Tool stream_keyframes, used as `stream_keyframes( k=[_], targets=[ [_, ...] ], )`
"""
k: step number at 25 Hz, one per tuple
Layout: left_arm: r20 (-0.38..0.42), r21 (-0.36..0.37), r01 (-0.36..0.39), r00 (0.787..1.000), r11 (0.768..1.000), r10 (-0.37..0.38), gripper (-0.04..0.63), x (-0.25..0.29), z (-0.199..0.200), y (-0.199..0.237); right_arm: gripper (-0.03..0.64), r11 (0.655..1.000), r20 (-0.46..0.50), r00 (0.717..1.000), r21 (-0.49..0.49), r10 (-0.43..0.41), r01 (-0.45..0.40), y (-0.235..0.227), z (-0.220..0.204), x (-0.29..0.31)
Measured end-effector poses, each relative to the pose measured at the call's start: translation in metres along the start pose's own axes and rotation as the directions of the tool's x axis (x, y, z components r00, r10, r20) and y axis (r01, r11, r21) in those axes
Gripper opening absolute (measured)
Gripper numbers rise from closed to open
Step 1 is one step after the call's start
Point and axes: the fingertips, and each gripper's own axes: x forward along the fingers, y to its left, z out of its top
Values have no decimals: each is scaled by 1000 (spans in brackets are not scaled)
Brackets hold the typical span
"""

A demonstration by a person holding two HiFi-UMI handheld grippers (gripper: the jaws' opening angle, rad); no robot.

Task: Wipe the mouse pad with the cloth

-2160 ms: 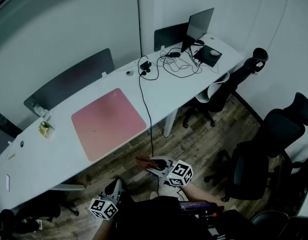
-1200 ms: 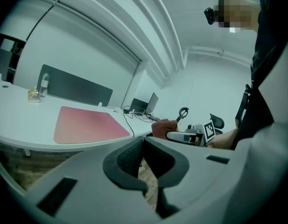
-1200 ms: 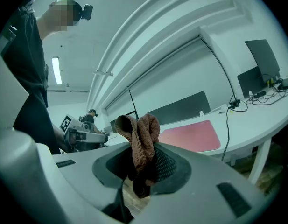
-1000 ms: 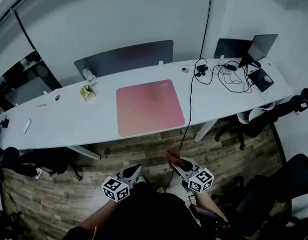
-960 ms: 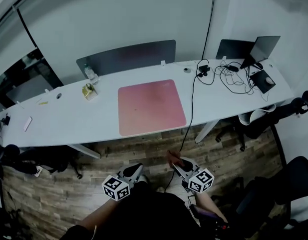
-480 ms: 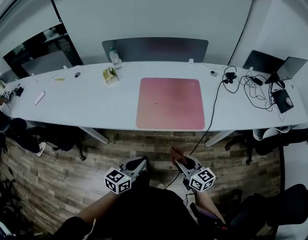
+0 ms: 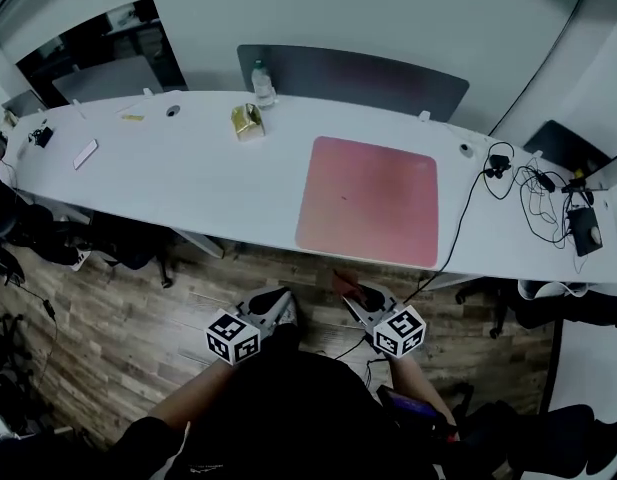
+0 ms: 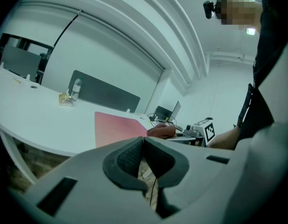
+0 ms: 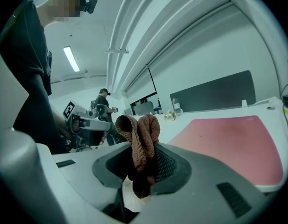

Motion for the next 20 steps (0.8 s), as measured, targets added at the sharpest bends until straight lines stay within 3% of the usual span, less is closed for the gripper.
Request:
stream_keyframes(
  k=[7,13,16,20],
  targets=[
    [8,-30,-40,999,999,41,9,9,20,56,115,993,-136,987,-70,82,-93,-15,3,64],
    [0,-48,-32,999,998,32,9,25,36,96,115,987,-253,956,-35,146,-160,-32,0,106],
    [-9,-54,-15,1000,998,15,9,33,43,112,115,980,-347,920,-13,181,-197,-38,-12,126],
    [-8,-59,0,1000,998,0,9,41,57,133,115,954,-505,828,-28,243,-297,-35,-34,149]
  ],
)
